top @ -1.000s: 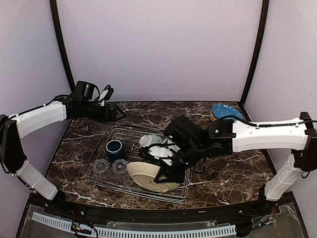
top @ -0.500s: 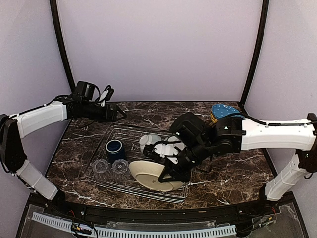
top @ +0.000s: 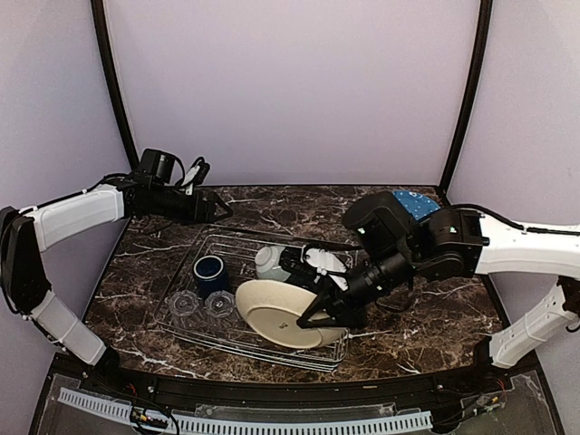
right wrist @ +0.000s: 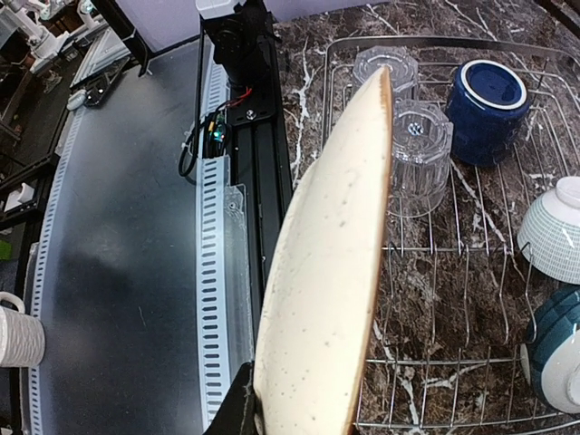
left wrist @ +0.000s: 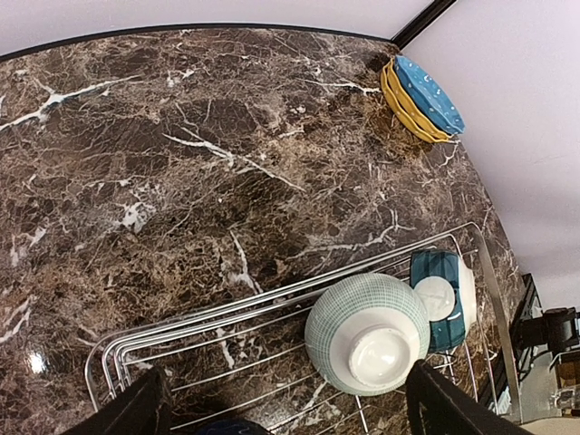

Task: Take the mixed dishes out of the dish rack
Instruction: Grab the plate from the dish rack, then place the plate in the corner of the board.

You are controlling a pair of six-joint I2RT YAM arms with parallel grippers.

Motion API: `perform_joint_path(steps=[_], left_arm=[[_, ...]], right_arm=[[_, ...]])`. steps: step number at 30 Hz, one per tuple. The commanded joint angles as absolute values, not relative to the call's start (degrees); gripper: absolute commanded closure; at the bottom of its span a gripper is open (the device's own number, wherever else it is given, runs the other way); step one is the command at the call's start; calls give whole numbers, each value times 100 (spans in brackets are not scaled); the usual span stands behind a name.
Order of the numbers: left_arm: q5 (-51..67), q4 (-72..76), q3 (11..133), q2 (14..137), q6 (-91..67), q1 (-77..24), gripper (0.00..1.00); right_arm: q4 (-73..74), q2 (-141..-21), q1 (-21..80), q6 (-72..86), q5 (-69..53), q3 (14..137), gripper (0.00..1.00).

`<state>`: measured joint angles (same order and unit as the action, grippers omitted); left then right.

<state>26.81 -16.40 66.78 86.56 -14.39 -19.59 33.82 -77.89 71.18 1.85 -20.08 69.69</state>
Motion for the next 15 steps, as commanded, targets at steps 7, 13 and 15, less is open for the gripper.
perform_joint_path(steps=[7, 13, 15], left_arm=[[2749, -1715, 6832, 8626, -1451, -1925, 11], [2633, -1660, 6796, 8554, -1452, -1925, 11], [2631, -1746, 6847, 8566, -1427, -1925, 11]], right_arm=[[1494, -7044, 6789, 406, -2322, 6788, 100], [1318, -6622, 6561, 231, -212, 6866, 100], [1318, -6421, 6474, 78, 251, 6865, 100]])
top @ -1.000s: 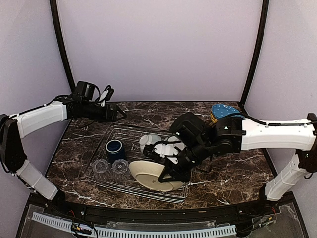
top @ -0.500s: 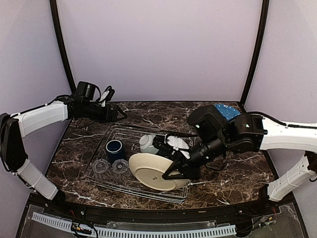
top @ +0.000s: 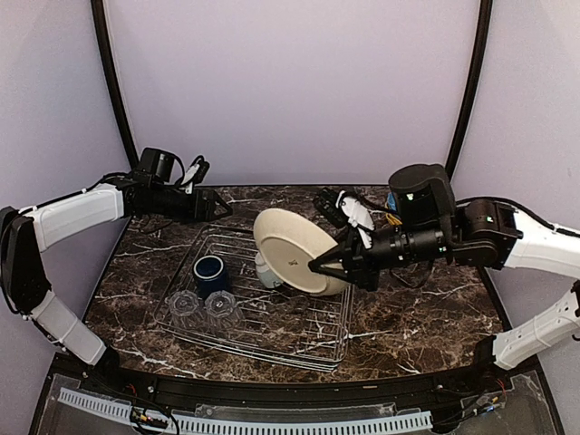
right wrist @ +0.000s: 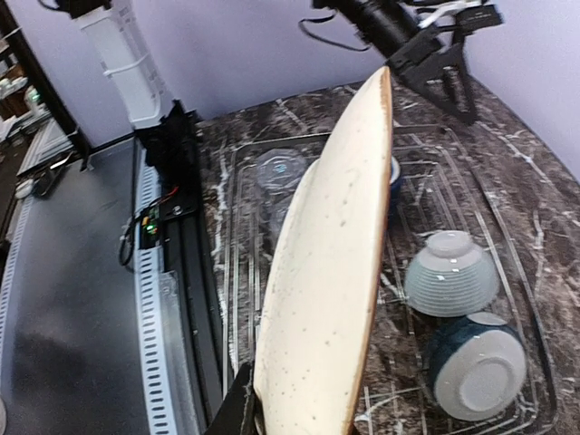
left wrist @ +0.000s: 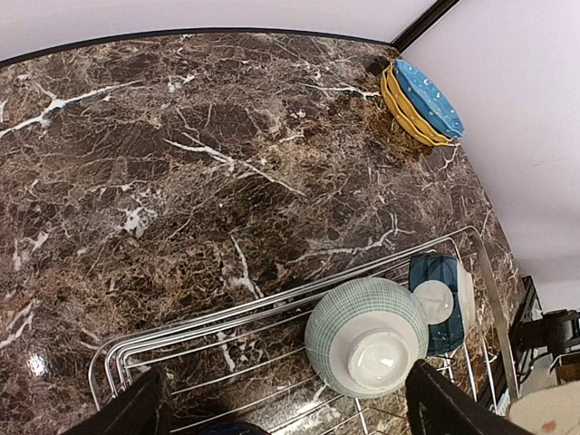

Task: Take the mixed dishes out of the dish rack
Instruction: Place the plate in the corner of the board.

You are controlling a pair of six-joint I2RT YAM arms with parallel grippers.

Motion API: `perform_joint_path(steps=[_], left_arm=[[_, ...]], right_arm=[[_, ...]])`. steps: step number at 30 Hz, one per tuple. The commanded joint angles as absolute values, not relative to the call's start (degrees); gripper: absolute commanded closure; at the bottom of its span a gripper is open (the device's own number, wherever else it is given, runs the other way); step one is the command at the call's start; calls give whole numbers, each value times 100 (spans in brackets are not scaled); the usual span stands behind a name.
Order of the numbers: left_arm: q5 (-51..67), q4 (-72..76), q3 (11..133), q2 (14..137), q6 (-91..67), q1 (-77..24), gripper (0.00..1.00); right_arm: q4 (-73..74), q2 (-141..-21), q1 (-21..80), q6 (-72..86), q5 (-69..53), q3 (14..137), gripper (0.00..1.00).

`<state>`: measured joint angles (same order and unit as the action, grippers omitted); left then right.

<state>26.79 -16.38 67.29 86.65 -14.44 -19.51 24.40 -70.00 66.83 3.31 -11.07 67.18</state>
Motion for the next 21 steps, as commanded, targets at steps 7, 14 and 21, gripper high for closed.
perform_joint_path(steps=[7, 14, 21], left_arm=[[2772, -1670, 6845, 8492, -1515, -1925, 11], [2836, -1550, 6761, 8334, -1570, -1925, 11], [2960, -1487, 6754, 8330, -1642, -1925, 11]], right_arm=[[1812, -6008, 5905, 41, 1662, 7062, 100], [2877, -6623, 4861, 496, 2421, 7757, 100], [3566, -7789, 3794, -296, 3041, 8371, 100]])
